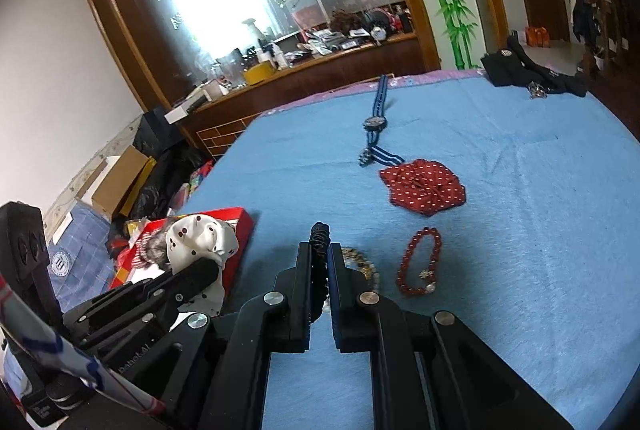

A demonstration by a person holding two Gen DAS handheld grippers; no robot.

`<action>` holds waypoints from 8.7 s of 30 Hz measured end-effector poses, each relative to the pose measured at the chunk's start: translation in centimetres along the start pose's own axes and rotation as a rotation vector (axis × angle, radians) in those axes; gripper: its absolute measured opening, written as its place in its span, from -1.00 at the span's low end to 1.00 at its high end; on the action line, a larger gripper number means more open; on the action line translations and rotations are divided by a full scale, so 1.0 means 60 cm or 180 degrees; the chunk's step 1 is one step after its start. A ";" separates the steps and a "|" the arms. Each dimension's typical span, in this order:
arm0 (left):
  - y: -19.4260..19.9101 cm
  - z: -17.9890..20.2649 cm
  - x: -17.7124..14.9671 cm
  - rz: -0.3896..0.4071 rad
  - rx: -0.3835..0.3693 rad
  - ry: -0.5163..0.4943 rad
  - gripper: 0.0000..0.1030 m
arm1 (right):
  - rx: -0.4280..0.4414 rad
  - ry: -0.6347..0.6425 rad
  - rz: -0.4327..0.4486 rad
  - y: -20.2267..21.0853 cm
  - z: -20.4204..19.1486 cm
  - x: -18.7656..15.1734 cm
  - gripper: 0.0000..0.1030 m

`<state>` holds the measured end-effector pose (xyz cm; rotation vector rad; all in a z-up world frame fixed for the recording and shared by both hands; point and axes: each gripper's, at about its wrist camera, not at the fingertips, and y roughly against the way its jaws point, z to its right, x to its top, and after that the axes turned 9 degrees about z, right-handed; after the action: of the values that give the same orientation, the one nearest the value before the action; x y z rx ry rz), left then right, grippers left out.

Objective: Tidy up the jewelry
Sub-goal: 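Carry both scrunchies into the red box and open both tools, then grasp the leopard-print bracelet with the left tool while the right tool grasps the red bead bracelet, then carry the leopard-print and red bead bracelets over the red box with both tools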

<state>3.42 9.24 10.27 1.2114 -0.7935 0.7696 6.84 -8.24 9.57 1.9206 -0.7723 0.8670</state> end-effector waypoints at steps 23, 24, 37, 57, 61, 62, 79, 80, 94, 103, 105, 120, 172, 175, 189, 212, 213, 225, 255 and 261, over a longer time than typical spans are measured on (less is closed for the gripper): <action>0.098 -0.346 -0.042 -0.0318 0.1031 0.0501 -0.83 | 0.0909 0.0450 -0.0649 -0.105 -0.281 -0.080 -0.82; 0.088 -0.349 -0.043 -0.0355 0.1053 0.0501 -0.83 | 0.0903 0.0447 -0.0659 -0.114 -0.286 -0.081 -0.82; 0.022 -0.373 -0.044 -0.0526 0.1142 0.0596 -0.82 | 0.0693 0.0384 -0.0811 -0.220 -0.302 -0.089 -0.82; -0.001 -0.379 -0.050 -0.0498 0.1098 0.0610 -0.74 | 0.0439 0.0449 -0.1037 -0.257 -0.278 -0.114 -0.79; -0.002 -0.375 -0.051 -0.0472 0.1080 0.0583 -0.56 | 0.0441 0.0450 -0.1035 -0.254 -0.279 -0.112 -0.77; -0.001 -0.374 -0.051 -0.0456 0.1077 0.0574 -0.53 | 0.0450 0.0436 -0.1032 -0.251 -0.278 -0.111 -0.76; 0.029 -0.366 -0.042 -0.0166 0.1100 0.0547 -0.13 | 0.0523 0.0233 -0.0788 -0.187 -0.255 -0.078 -0.53; 0.030 -0.366 -0.041 -0.0150 0.1100 0.0542 -0.12 | 0.0523 0.0206 -0.0769 -0.181 -0.250 -0.075 -0.53; 0.053 -0.353 -0.027 0.0075 0.1126 0.0539 -0.01 | 0.0416 -0.0082 -0.0603 -0.116 -0.165 -0.051 -0.52; 0.063 -0.302 -0.014 -0.0033 0.1094 0.0374 0.07 | 0.0153 -0.0208 -0.0491 -0.063 -0.061 -0.028 -0.53; 0.065 -0.282 -0.007 -0.0059 0.1040 0.0336 0.07 | 0.0081 -0.0280 -0.0461 -0.056 -0.031 -0.018 -0.53; -0.069 -0.026 0.020 -0.0828 0.0183 -0.0024 0.07 | -0.0292 -0.0773 -0.0348 -0.023 0.153 0.017 -0.53; -0.148 0.018 0.019 -0.0524 0.0155 -0.0012 -0.93 | -0.0865 0.0120 -0.0640 -0.081 0.123 0.004 -0.88; -0.153 0.018 0.017 -0.0551 0.0160 -0.0020 -0.93 | -0.0785 0.0059 -0.0595 -0.075 0.123 0.010 -0.87; -0.141 0.025 0.021 -0.0417 0.0202 -0.0104 -0.93 | -0.0352 -0.0184 -0.0156 -0.015 0.094 0.037 -0.87; -0.132 0.043 0.020 -0.0281 0.0309 -0.0302 -0.93 | -0.0270 -0.0072 -0.0182 -0.015 0.071 0.029 -0.87; -0.132 0.043 0.021 -0.0276 0.0312 -0.0304 -0.93 | -0.0270 -0.0070 -0.0185 -0.015 0.070 0.028 -0.87; -0.122 0.048 0.025 -0.0214 0.0320 -0.0309 -0.93 | -0.0200 -0.0009 -0.0143 -0.005 0.051 0.022 -0.87; 0.176 -0.260 -0.057 -0.0037 0.1162 0.0292 -0.93 | 0.0797 0.0509 -0.0438 0.000 -0.235 -0.083 -0.86; 0.178 -0.322 -0.088 -0.0153 0.1294 0.0513 -0.93 | 0.1039 0.0586 -0.0675 -0.037 -0.304 -0.122 -0.86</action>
<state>-6.19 29.63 7.85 1.5008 -0.4850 1.0067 -0.45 10.12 9.65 2.1211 -0.3237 1.0680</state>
